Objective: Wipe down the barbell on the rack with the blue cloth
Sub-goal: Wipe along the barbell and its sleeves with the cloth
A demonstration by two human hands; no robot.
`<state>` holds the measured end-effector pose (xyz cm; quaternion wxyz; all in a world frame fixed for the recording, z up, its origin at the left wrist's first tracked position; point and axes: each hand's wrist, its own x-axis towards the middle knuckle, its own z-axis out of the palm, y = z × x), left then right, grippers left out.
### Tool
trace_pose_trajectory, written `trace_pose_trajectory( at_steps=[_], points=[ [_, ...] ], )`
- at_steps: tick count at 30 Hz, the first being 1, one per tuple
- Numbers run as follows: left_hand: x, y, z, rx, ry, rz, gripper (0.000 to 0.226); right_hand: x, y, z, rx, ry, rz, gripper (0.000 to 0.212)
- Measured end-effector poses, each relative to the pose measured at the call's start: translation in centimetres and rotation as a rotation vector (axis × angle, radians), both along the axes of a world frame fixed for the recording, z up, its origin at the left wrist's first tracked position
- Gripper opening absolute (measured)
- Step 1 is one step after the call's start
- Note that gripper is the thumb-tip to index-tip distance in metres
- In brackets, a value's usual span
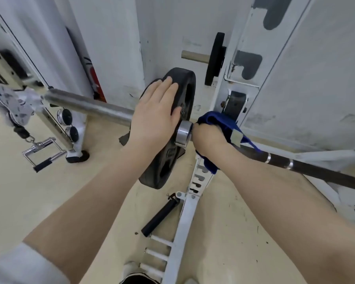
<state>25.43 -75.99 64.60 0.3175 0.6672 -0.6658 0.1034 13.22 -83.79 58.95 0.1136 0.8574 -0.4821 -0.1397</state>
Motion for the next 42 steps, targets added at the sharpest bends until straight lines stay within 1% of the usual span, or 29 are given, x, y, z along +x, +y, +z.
trace_pose_trajectory(
  at_steps=[3,4,6,7,9,11,13,15,18,21,22,24,25,26,27,29,31,34,36,38,40,42],
  points=[
    [0.1,0.2,-0.4,-0.046,-0.048,-0.005,0.044,-1.0,1.7,-0.2,-0.055,-0.136,-0.019,0.029],
    [0.2,0.2,-0.5,-0.063,-0.067,-0.006,0.045,-1.1,2.2,-0.2,-0.082,-0.130,0.031,0.029],
    [0.4,0.2,-0.5,-0.089,-0.106,-0.022,0.048,-1.2,2.2,-0.6,-0.102,-0.031,0.137,0.028],
    [0.6,0.3,-0.5,-0.090,-0.123,-0.034,0.048,-1.1,1.7,-0.6,-0.087,-0.029,0.119,0.029],
    [1.2,0.3,-0.6,-0.088,-0.157,-0.063,0.050,-0.6,0.0,-0.7,-0.043,-0.139,0.027,0.026],
    [1.7,0.4,-0.7,-0.068,-0.164,-0.102,0.052,0.2,-0.5,-0.9,-0.020,-0.155,-0.037,0.025],
    [2.1,0.5,-0.9,-0.076,-0.161,-0.141,0.054,0.9,0.1,-1.5,-0.036,-0.178,-0.116,0.031],
    [2.2,0.5,-0.8,-0.084,-0.165,-0.153,0.053,1.3,1.5,-2.5,-0.070,-0.236,-0.149,0.042],
    [2.3,0.2,-0.6,-0.086,-0.169,-0.167,0.051,1.1,2.3,-2.8,-0.102,-0.228,-0.124,0.048],
    [2.6,-0.5,-0.5,-0.084,-0.159,-0.192,0.052,0.7,0.8,-1.6,-0.003,-0.205,-0.162,0.044],
    [2.6,-0.7,-0.5,-0.083,-0.149,-0.196,0.053,0.7,-0.1,-1.0,0.040,-0.176,-0.169,0.040],
    [2.6,-1.1,-0.2,-0.053,-0.118,-0.198,0.055,1.5,-1.3,0.2,0.133,-0.020,-0.171,0.031],
    [2.6,-1.2,0.0,-0.034,-0.096,-0.198,0.056,2.0,-1.5,0.4,0.150,0.030,-0.184,0.030],
    [2.6,-1.3,0.1,-0.017,-0.072,-0.203,0.058,2.4,-1.3,0.4,0.131,0.028,-0.203,0.030],
    [2.6,-1.5,0.2,-0.007,-0.050,-0.211,0.059,2.7,-0.8,0.0,0.071,0.006,-0.223,0.032],
    [2.8,-1.8,0.3,-0.003,-0.013,-0.235,0.059,3.0,1.4,-0.9,-0.064,-0.124,-0.298,0.035],
    [3.0,-2.1,0.2,0.007,0.024,-0.252,0.055,2.6,3.6,-1.6,-0.122,-0.245,-0.339,0.034],
    [3.1,-2.2,0.1,-0.007,0.033,-0.249,0.054,1.5,3.3,-1.6,-0.068,-0.287,-0.358,0.039],
    [3.2,-2.1,0.1,-0.022,0.029,-0.259,0.058,1.1,1.5,-1.3,-0.013,-0.266,-0.382,0.040],
    [3.3,-2.1,0.0,-0.018,0.045,-0.276,0.061,1.5,0.4,-0.9,0.007,-0.251,-0.396,0.032],
    [3.4,-2.0,-0.1,-0.018,0.072,-0.273,0.062,1.9,0.4,-0.7,-0.012,-0.302,-0.399,0.024],
    [3.4,-1.9,-0.1,-0.018,0.091,-0.274,0.061,1.9,1.5,-0.9,-0.043,-0.330,-0.402,0.025]
  ],
)
